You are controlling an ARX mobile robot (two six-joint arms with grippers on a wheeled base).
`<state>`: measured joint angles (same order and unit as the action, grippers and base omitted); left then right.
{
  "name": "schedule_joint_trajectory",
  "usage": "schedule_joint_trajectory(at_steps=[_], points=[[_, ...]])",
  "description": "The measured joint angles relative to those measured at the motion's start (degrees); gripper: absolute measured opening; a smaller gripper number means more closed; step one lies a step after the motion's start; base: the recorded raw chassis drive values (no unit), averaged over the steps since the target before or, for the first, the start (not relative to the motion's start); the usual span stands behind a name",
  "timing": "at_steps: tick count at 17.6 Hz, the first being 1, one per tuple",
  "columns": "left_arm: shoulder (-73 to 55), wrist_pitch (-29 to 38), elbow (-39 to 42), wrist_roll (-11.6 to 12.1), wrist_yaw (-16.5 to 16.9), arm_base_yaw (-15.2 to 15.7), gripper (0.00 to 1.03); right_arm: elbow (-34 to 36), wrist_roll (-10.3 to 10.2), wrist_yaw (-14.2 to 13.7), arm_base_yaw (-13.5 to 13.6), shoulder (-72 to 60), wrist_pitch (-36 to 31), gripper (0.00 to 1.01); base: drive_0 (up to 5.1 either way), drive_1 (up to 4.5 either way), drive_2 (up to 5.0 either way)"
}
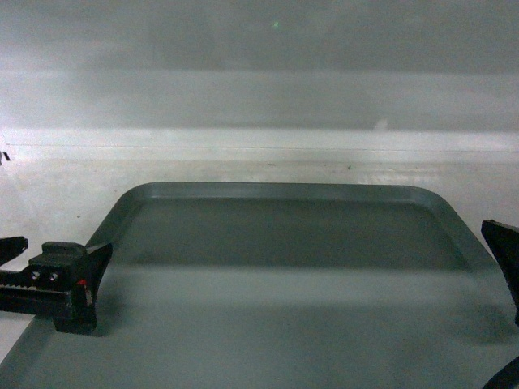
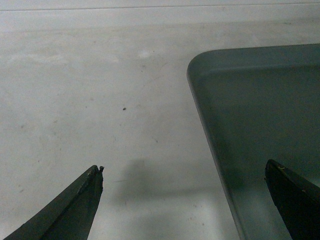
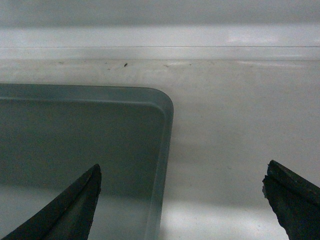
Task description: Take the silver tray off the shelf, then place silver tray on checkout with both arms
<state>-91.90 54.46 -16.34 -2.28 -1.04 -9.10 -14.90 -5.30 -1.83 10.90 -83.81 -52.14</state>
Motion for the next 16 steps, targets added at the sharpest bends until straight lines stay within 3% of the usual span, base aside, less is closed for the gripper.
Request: schedule_joint_trajectory(at_steps=[2, 4, 5, 7, 10, 12, 16], points=[[-1.9, -4.3, -3.6, 0.7, 0.2, -0.6, 0.98, -3.0, 0.8, -1.0, 1.1, -3.0, 3.2, 0.98, 0.0, 0.00, 0.0], [-2.4, -8.3, -5.0, -0.1, 1.1, -0.6, 0.98, -5.6, 0.8, -2.2, 1.0, -5.4, 9.2, 0.98, 0.0, 0.00, 0.0], [-2.1, -10.7, -5.8, -0.2, 1.3, -0.6, 0.98, -7.2, 0.2, -2.3, 1.1, -6.6, 13.0, 0.98, 0.0, 0.00, 0.0], [-2.1, -11.8, -6.2, -0.2, 1.2, -0.6, 0.98, -8.9, -2.6, -3.9, 1.9, -9.0, 13.6, 0.98, 0.0, 0.00, 0.0], [-2.1, -11.8, -6.1, -0.3, 0.8, -0.9, 0.98, -9.2, -3.5, -5.5, 3.0, -9.2, 13.8, 0.98, 0.0, 0.00, 0.0], [-2.1, -11.5, -6.0, -0.5, 0.8, -1.3, 0.86, -9.3, -3.9, -5.7, 3.4, -9.2, 13.9, 0.94, 0.0, 0.00, 0.0], [-2.1, -11.4, -6.0, -0.7, 0.9, -1.5, 0.75, -9.4, -3.9, -5.9, 3.8, -9.2, 14.0, 0.83, 0.0, 0.00, 0.0]])
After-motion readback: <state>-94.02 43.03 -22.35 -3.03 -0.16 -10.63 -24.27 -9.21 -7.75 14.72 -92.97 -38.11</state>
